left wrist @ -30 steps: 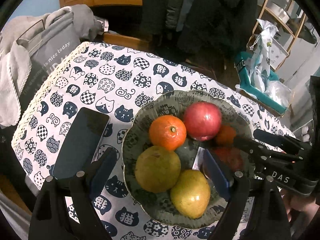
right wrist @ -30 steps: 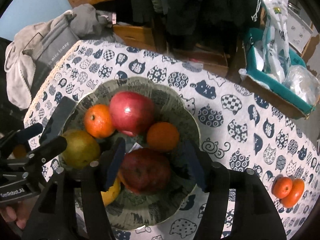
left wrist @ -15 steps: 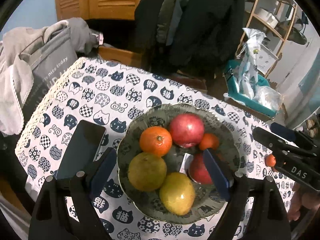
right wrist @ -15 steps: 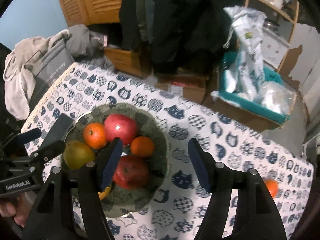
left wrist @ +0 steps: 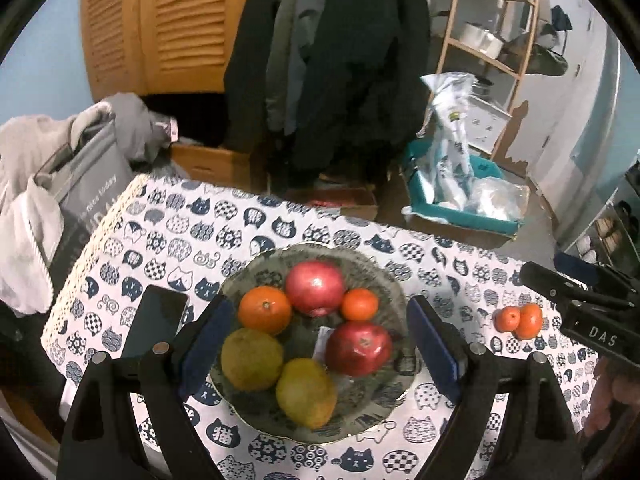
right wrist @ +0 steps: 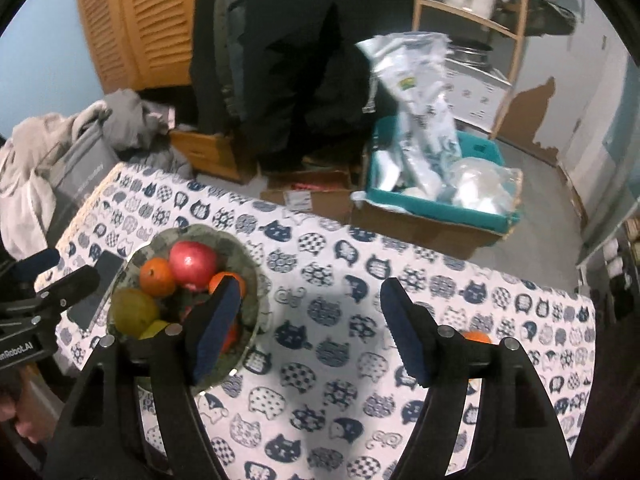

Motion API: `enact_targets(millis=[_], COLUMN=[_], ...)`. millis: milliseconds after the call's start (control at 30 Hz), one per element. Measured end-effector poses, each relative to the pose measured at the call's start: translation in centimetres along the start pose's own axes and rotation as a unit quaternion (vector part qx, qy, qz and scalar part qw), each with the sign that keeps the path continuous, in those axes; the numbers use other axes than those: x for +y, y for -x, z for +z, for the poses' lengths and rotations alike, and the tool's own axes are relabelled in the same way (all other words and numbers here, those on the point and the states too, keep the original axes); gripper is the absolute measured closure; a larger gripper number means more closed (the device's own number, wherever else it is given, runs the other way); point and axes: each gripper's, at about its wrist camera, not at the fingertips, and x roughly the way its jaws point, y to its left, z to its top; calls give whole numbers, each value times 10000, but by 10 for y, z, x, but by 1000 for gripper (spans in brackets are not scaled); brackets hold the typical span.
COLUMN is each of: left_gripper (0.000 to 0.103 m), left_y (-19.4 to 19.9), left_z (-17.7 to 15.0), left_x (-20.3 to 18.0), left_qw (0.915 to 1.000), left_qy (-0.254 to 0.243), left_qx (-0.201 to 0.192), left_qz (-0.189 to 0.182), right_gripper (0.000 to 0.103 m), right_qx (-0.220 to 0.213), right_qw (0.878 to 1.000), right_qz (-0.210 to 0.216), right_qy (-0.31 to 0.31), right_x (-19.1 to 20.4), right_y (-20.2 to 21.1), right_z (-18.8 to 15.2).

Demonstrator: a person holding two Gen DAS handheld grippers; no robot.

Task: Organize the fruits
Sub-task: 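Raise both open tools from the bowl and move toward the two oranges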

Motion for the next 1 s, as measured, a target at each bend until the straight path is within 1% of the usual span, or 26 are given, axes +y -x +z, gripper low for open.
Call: enact_targets(millis=[333, 433, 867, 1000], left_gripper=[14, 14, 14, 12], left_y=[19, 19, 13, 6], left_z=[5, 5, 1, -1], left_x=[-33, -44, -101, -120], left_qw=[9994, 9991, 9966, 9953], left_qy=[-221, -290, -653, -794], left_qx=[-172, -152, -27, 26], left_qz=[-204, -256, -496, -550], right_gripper=[29, 27, 27, 27], right_qx=[-223, -231, -148, -87], right_qw=[9989, 9983, 9943, 9926], right_qz=[-267, -333, -615, -689], right_qy=[-319, -425, -857, -992], right_x=[-46, -59, -118, -135], right_y=[37, 43, 57, 57], right_z=[-13, -20, -50, -60])
